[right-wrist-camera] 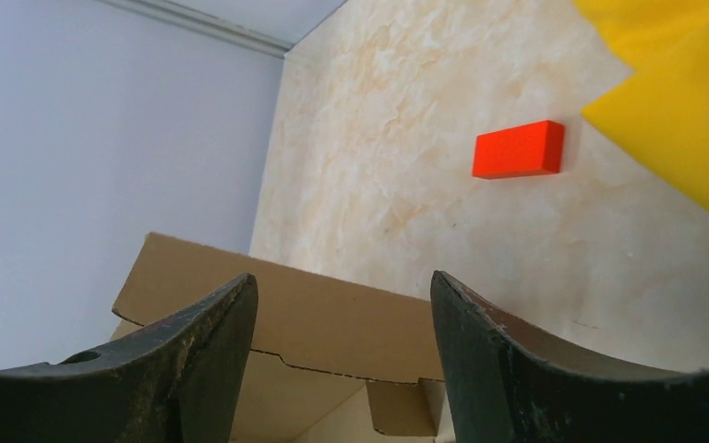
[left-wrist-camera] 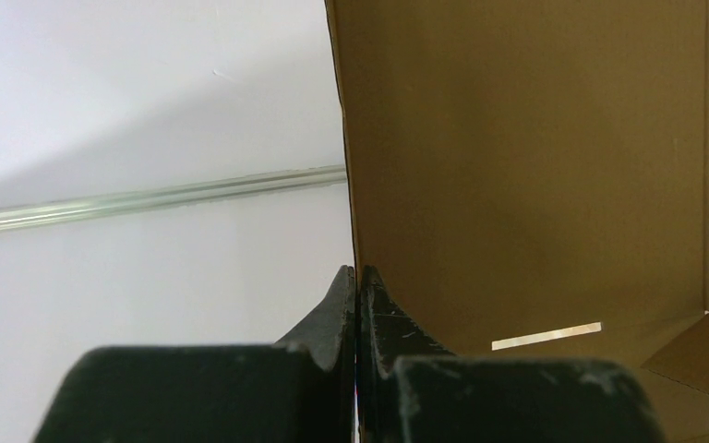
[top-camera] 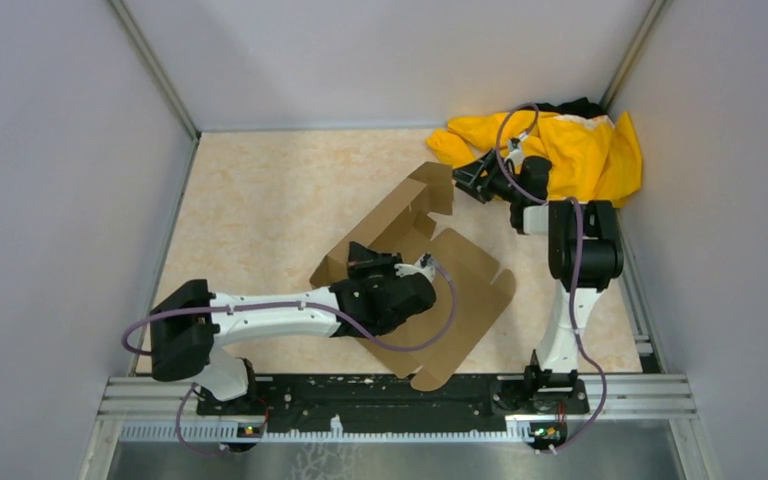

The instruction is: Fold the paper box

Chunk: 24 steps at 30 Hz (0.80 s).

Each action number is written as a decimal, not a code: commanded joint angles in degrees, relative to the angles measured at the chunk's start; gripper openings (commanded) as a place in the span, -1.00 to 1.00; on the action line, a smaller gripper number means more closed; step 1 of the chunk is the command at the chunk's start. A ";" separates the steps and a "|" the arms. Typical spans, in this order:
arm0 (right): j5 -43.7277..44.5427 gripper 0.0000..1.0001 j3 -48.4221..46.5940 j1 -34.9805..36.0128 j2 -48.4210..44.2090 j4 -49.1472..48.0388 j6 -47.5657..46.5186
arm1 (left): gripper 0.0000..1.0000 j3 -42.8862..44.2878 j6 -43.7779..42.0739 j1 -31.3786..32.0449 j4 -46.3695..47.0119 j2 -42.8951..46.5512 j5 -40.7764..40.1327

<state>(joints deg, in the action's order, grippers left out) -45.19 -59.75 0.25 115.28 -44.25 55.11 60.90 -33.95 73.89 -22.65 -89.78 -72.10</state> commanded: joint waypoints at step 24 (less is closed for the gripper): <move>-11.92 0.12 7.87 3.41 3.06 -31.84 10.75 | -1.00 -2.90 -2.15 -0.35 1.47 3.40 3.49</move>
<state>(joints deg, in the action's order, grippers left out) -53.17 -52.12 2.90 117.27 -64.62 62.02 58.54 -34.81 73.82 -21.65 -87.53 -71.16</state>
